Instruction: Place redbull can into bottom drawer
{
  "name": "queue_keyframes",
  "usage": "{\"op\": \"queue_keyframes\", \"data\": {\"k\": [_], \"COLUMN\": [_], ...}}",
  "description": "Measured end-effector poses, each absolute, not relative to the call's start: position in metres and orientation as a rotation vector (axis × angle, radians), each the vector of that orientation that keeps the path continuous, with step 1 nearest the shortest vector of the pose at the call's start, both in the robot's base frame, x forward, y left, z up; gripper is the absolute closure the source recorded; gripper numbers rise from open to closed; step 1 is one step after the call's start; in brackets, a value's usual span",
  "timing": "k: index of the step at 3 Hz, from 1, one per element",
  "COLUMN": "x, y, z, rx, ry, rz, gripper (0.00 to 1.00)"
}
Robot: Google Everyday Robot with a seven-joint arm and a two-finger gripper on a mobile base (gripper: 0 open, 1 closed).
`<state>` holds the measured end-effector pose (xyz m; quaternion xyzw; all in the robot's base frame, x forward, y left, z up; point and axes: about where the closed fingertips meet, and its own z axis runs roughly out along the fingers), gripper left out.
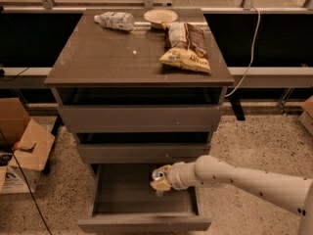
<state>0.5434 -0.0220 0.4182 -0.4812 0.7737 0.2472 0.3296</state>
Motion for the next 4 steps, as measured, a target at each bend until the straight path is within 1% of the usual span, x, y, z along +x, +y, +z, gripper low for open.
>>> {"op": "queue_keyframes", "data": {"k": [1, 2, 3, 4], "x": [0.541, 0.537, 0.539, 0.548], "y": [-0.02, -0.016, -0.015, -0.016], "z": [0.413, 0.398, 0.369, 0.339], "rx": [-1.257, -1.27, -1.24, -1.172], "ry": [2.028, 2.058, 2.073, 2.061], "rz": [0.659, 0.626, 0.567, 0.549], "gripper": [1.0, 1.0, 1.0, 1.0]}}
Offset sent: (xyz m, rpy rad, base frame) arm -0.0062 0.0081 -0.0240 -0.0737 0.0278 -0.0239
